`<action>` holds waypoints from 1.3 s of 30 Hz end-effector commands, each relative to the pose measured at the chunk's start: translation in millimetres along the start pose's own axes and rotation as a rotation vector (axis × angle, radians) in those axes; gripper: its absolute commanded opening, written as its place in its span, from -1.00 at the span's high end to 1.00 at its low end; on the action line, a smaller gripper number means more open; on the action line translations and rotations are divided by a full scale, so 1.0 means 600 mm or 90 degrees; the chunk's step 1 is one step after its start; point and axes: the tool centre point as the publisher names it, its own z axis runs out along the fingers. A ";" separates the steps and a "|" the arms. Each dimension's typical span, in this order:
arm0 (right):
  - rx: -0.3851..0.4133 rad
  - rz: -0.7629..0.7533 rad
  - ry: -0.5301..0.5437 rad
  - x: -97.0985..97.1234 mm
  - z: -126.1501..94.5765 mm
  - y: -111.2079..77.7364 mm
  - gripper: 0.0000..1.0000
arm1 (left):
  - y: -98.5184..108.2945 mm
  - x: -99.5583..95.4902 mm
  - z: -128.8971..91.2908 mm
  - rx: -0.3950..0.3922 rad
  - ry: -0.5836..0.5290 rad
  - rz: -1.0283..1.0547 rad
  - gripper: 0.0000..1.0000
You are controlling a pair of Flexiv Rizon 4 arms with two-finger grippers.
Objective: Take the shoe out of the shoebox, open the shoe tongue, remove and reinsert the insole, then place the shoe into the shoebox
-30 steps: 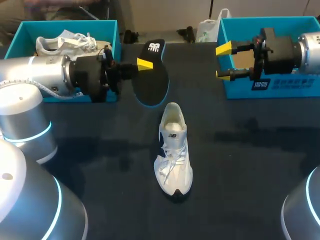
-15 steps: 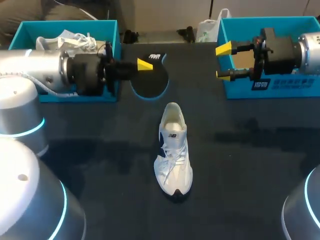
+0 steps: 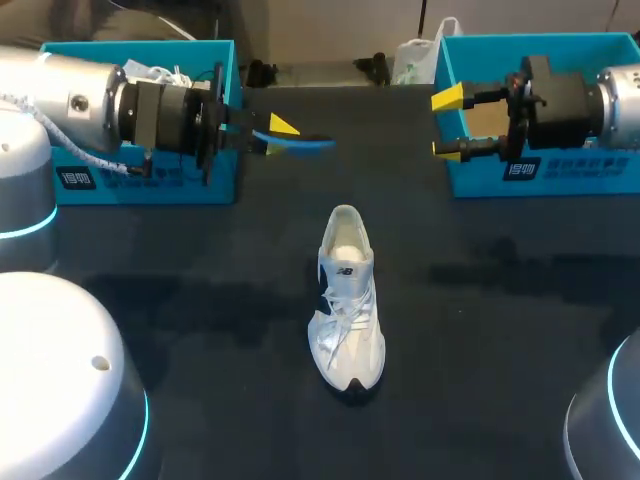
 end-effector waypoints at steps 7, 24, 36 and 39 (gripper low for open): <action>0.000 0.001 -0.002 0.000 0.002 0.000 -1.00 | 0.025 -0.004 0.017 0.119 0.069 -0.888 1.00; 0.000 0.001 -0.002 0.000 0.002 0.000 -1.00 | 0.028 0.006 0.016 0.119 0.034 -1.094 1.00; 0.000 0.001 -0.002 0.000 0.002 0.000 -1.00 | 0.028 0.006 0.016 0.119 0.034 -1.094 1.00; 0.000 0.001 -0.002 0.000 0.002 0.000 -1.00 | 0.028 0.006 0.016 0.119 0.034 -1.094 1.00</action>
